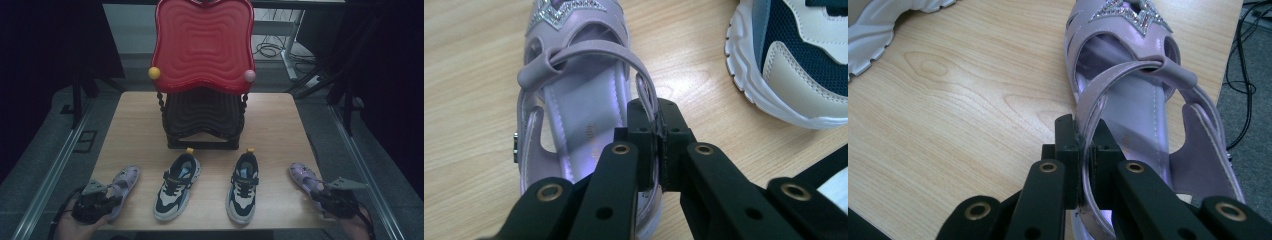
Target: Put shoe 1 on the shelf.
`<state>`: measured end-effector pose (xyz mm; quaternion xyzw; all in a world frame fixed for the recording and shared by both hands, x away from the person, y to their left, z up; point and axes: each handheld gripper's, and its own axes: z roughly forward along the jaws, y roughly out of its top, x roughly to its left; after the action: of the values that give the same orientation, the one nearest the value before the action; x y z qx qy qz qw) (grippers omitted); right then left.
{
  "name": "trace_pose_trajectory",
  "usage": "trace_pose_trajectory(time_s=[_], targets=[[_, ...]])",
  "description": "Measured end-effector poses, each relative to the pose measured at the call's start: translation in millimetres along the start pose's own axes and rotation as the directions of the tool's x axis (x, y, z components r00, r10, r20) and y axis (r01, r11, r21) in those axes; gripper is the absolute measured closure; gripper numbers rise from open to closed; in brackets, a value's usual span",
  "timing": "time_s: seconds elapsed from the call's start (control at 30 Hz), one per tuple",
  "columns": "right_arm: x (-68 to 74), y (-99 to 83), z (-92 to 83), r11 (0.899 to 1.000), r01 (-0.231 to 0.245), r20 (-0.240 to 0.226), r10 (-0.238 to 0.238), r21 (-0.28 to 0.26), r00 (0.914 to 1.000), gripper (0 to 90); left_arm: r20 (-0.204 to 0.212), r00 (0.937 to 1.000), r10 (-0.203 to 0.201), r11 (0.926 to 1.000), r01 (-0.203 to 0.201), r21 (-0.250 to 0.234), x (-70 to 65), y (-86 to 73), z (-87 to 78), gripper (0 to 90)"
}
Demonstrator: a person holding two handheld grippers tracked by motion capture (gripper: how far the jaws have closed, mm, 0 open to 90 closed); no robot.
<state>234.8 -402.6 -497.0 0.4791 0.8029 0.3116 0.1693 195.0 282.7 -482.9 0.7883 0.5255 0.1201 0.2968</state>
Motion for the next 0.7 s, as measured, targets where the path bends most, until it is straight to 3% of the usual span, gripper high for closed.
trace_pose_trajectory(time_s=[0.17, 0.3, 0.37, 0.43, 0.57, 0.7], targets=[[3.9, 3.6, 0.6, 1.0, 0.029, 0.012, -0.029, 0.0, 0.9995, 85.7, 0.001, 0.9999, -0.01, 0.9996, 0.01, -0.025, 3.4, 0.9, -4.5, 86.7], [3.0, 4.8, -5.5, 1.0, 0.028, 0.025, -0.028, -0.013, 0.9993, 85.6, 0.02, 0.9996, -0.021, 0.9968, 0.023, -0.077, 6.6, 2.3, -12.9, 86.7], [1.3, 5.2, -12.9, 0.999, 0.018, 0.04, -0.017, -0.045, 0.9991, 85.6, -0.002, 1.0, -0.004, 0.9924, 0.004, -0.123, 3.6, 4.4, -19.9, 86.8], [0.7, 5.6, -17.2, 0.997, 0.022, 0.04, -0.019, -0.075, 0.999, 85.6, -0.001, 1.0, 0.0, 0.9906, -0.001, -0.136, 2.8, 5.9, -22.5, 86.8], [1.9, 8.5, -22.7, 0.993, 0.022, 0.026, -0.019, -0.115, 0.9995, 85.6, 0.05, 0.9987, -0.007, 0.9853, 0.015, -0.17, 5.2, 11.4, -25.1, 86.6], [5.2, 13.3, -25.0, 0.99, 0.024, 0.021, -0.022, -0.138, 0.9995, 85.6, 0.055, 0.9985, -0.006, 0.9819, 0.016, -0.189, 4.3, 15.9, -23.8, 86.7]])
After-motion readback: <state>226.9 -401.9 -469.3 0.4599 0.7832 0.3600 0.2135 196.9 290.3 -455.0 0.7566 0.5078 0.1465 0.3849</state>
